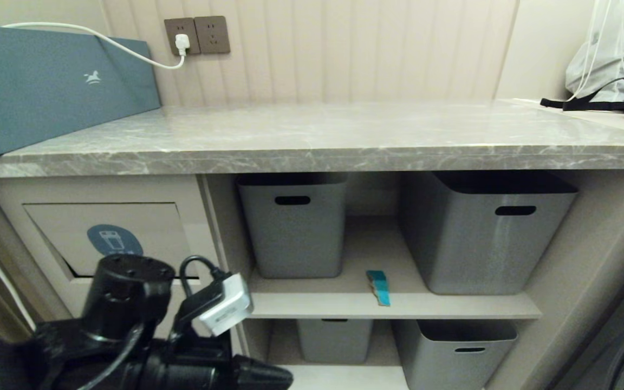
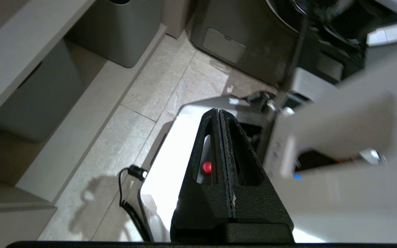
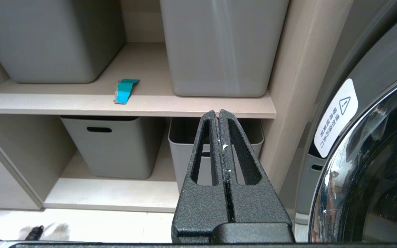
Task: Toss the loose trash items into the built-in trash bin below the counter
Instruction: Pick up the garbage
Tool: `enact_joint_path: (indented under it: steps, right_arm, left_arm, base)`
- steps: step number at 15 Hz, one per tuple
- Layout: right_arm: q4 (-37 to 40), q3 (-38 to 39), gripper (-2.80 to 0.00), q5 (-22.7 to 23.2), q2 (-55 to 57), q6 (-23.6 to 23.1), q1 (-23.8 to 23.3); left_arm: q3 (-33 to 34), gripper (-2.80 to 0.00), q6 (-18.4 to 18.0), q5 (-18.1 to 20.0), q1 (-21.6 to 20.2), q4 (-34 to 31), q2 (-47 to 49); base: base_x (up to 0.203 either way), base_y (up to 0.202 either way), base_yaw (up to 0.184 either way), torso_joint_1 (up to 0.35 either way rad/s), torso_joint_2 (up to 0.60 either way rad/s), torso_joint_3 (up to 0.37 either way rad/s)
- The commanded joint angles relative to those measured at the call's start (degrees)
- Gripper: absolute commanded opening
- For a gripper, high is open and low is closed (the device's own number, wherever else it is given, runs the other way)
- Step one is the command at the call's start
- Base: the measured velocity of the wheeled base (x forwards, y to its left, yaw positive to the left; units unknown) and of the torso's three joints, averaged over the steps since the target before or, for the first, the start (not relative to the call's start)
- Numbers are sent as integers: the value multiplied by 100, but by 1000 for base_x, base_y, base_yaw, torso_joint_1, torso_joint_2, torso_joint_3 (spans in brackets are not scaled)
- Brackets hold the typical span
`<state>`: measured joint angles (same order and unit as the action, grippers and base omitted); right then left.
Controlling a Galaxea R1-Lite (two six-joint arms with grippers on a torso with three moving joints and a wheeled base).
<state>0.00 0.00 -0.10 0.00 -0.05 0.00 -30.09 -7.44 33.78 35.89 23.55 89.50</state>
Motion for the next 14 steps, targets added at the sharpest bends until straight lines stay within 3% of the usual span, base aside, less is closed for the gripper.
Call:
enact_joint_path:
  steps: [1, 5, 8, 12, 14]
  right_arm:
    - [0, 0, -280, 1, 0, -4, 0]
    - [0, 0, -280, 1, 0, -4, 0]
    - [0, 0, -280, 1, 0, -4, 0]
    - [0, 0, -280, -1, 0, -4, 0]
    - [0, 0, -280, 1, 0, -4, 0]
  left_arm:
    - [-484, -280, 208, -84, 46, 116, 1136]
    - [-1836, -280, 1065, -799, 298, 226, 2317]
    - [-3090, -280, 1719, -1936, 915, -25, 3187]
    - [-4512, -280, 1963, -2849, 1383, -1078, 4068]
    - [-5305, -280, 2036, -3436, 1519, -1941, 4377]
  base:
    - [0, 0, 0, 0, 0, 0]
    - [0, 0, 0, 0, 0, 0]
    - [0, 0, 0, 0, 0, 0]
    - [0, 0, 0, 0, 0, 0]
    - [0, 0, 0, 0, 0, 0]
